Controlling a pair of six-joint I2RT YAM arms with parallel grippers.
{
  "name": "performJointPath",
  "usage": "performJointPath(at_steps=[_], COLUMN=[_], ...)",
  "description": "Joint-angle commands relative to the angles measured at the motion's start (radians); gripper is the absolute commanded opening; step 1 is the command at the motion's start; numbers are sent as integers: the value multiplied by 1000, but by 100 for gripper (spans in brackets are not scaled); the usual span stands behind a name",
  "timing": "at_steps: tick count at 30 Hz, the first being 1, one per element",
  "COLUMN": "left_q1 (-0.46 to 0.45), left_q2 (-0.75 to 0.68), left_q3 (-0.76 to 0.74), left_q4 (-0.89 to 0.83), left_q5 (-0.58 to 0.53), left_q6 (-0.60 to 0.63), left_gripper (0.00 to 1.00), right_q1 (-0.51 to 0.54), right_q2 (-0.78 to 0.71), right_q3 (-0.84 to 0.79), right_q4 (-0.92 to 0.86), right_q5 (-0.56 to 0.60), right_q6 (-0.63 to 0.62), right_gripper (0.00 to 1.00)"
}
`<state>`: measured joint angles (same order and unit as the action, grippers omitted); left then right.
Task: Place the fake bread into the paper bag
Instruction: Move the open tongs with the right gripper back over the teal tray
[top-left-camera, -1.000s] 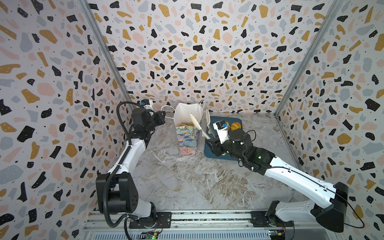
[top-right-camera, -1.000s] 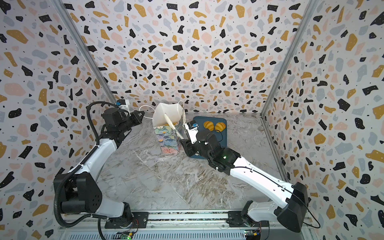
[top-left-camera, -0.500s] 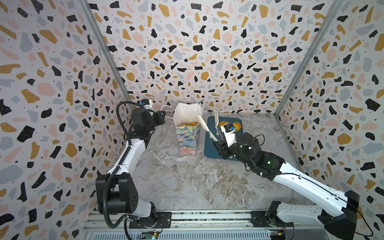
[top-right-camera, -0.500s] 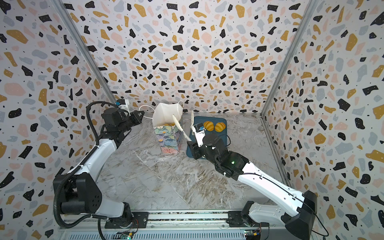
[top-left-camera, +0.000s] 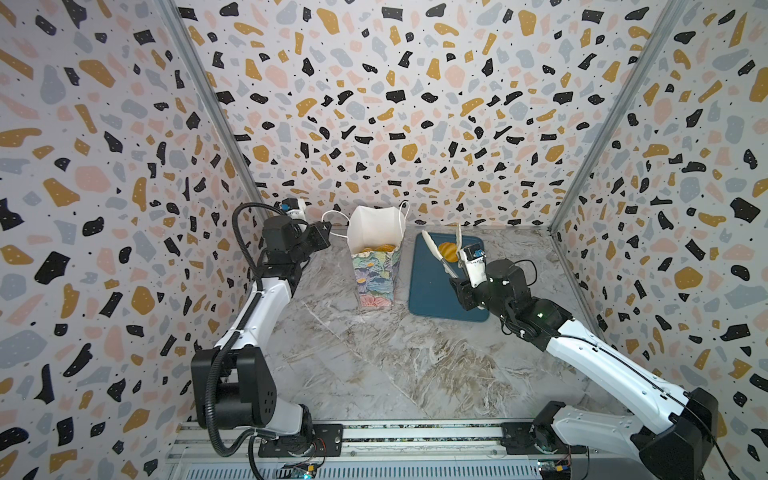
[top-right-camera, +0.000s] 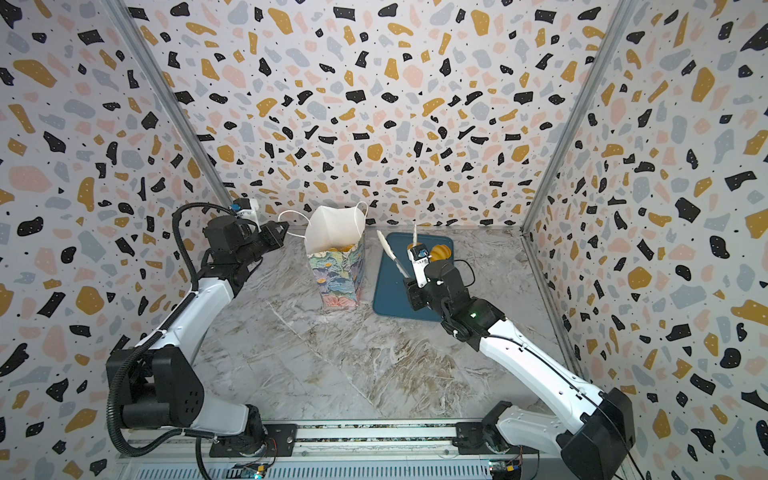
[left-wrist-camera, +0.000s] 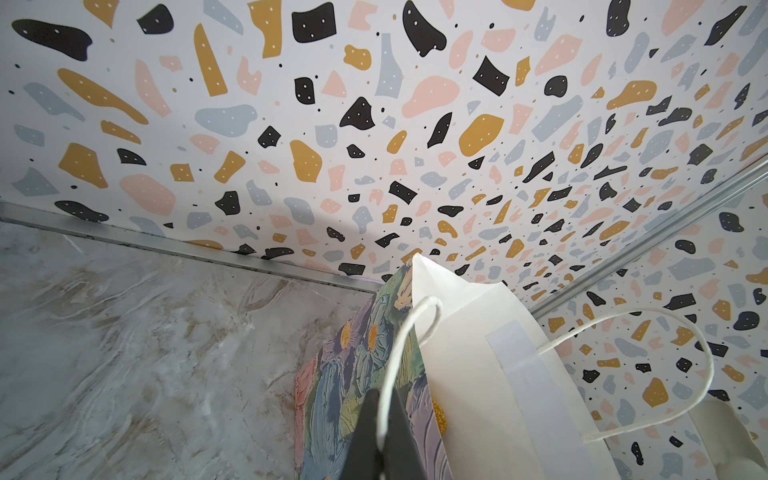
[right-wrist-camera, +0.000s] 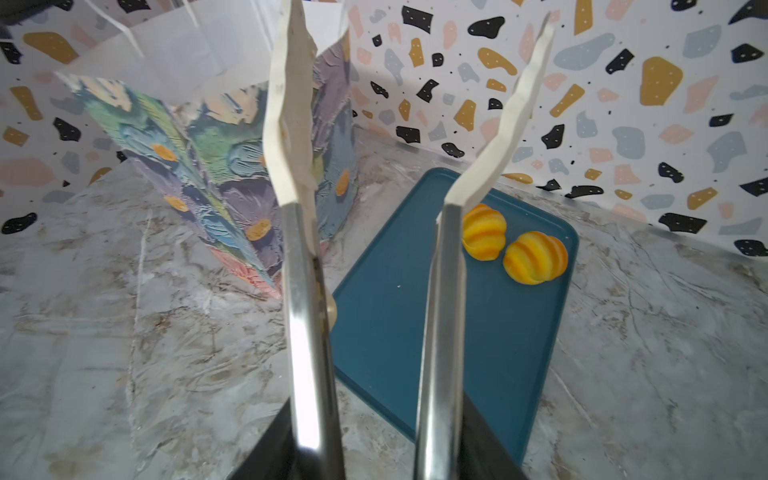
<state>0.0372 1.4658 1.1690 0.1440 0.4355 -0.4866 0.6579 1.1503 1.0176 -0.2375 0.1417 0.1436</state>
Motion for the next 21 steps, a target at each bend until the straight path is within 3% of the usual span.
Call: performJointPath(at_steps=[1,8,21], left_q1=[-3,-3,-3], left_q2=[-4,11,14], left_q3=[-13,-12,-14], left_q4=[56,56,54], left_q5=[6,10,4], left_q6=[-3,-7,-3], left_gripper=[0,0,0], right_q1=[-64,-191,-260], right_q2=[-2,68,181], right_q3=[-9,-20,-1], right_q4=[64,82,106], right_q5=[-69,-132,-136], right_q6=[-33,-57,-117], right_gripper=[49,49,50])
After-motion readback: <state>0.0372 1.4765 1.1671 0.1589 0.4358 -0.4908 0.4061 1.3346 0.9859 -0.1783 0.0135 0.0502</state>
